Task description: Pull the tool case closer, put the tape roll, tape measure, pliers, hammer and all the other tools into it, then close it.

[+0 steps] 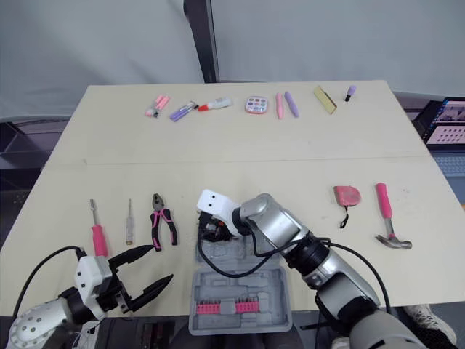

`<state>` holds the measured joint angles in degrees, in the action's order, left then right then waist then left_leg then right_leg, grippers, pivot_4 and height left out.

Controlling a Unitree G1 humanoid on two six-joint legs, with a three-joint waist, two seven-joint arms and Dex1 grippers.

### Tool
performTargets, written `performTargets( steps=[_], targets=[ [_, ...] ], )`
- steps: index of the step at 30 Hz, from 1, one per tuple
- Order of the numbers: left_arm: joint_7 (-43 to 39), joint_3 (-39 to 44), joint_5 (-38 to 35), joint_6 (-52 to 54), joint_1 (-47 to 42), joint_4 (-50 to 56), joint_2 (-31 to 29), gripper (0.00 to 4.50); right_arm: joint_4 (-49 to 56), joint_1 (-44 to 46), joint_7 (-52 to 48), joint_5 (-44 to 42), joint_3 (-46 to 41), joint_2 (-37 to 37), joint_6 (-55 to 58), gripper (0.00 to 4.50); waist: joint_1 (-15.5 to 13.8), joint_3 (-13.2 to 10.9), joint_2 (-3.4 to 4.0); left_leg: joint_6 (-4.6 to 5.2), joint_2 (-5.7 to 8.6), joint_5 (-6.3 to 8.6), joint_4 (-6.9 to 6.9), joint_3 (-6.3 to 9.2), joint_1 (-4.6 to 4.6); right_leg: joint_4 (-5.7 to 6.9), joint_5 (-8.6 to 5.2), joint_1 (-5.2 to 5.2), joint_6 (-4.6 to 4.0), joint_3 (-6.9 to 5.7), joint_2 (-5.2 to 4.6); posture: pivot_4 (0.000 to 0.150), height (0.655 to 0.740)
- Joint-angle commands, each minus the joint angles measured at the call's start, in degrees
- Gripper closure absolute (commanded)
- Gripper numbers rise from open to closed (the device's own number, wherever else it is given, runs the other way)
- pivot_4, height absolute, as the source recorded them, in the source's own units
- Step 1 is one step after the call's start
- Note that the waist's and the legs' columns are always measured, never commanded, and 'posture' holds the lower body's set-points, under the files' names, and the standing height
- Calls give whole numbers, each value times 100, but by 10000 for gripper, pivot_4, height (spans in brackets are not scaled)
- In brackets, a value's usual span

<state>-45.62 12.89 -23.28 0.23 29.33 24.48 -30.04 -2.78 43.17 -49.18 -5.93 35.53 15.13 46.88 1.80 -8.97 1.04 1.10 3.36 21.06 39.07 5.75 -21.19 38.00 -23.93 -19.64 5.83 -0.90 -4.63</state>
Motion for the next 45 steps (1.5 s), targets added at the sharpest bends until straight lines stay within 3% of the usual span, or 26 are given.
performTargets(
  steps=[1,18,45],
  targets=[
    [-56,27,1,-129,75,67,-4,0,561,16,-186,-256,-252,39,253,20597,0,0,0,0,0,0,0,0,0,0,0,0,0,0,0,1500,7134],
    [-405,-109,-65,-177,-345,-303,-69,0,1136,-795,559,-513,-1304,-39,-184,20597,-1,0,0,-1,-1,0,-1,-1,0,-4,0,2,0,0,2,1500,7134],
    [-568,-312,-82,182,-1232,-433,-286,0,238,-1431,737,65,-1015,-366,-1872,20597,1,0,0,-1,2,0,0,1,3,7,0,1,0,0,2,1500,7134]
  ],
)
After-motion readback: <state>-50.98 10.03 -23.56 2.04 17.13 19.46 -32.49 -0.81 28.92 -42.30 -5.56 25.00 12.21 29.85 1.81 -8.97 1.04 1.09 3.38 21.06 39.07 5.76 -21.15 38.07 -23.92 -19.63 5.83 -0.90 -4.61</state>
